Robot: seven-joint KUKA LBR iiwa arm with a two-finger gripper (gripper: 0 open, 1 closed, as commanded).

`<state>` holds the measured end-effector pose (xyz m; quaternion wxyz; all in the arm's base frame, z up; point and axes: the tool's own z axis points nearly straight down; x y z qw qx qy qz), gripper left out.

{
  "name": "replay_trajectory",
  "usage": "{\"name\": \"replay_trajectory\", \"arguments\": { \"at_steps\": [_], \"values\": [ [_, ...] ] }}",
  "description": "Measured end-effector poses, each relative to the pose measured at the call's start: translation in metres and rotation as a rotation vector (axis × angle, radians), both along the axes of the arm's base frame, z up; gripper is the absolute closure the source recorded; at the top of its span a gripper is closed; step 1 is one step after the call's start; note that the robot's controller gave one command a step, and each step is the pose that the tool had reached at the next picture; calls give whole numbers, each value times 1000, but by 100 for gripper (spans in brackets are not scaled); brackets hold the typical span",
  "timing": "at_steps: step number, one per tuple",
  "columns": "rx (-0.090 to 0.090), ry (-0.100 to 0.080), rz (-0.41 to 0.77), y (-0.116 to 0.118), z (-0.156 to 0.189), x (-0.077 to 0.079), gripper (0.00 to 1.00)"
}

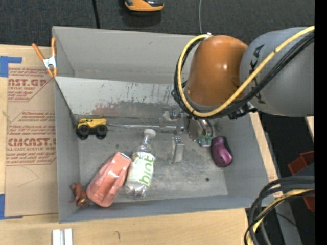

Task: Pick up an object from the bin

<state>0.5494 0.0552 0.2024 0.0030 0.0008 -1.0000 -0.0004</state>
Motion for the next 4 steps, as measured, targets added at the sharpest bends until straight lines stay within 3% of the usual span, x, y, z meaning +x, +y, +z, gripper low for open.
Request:
{"name": "replay_trajectory", "arguments": {
  "at_steps": [1,2,3,4],
  "values": [
    [1,-7,-1,0,5,1,0],
    [-1,-13,73,19,-31,-7,0],
    [0,-6,59,65,-56,-12,0],
    [0,-7,94,58,-64,-57,0]
  ]
}}
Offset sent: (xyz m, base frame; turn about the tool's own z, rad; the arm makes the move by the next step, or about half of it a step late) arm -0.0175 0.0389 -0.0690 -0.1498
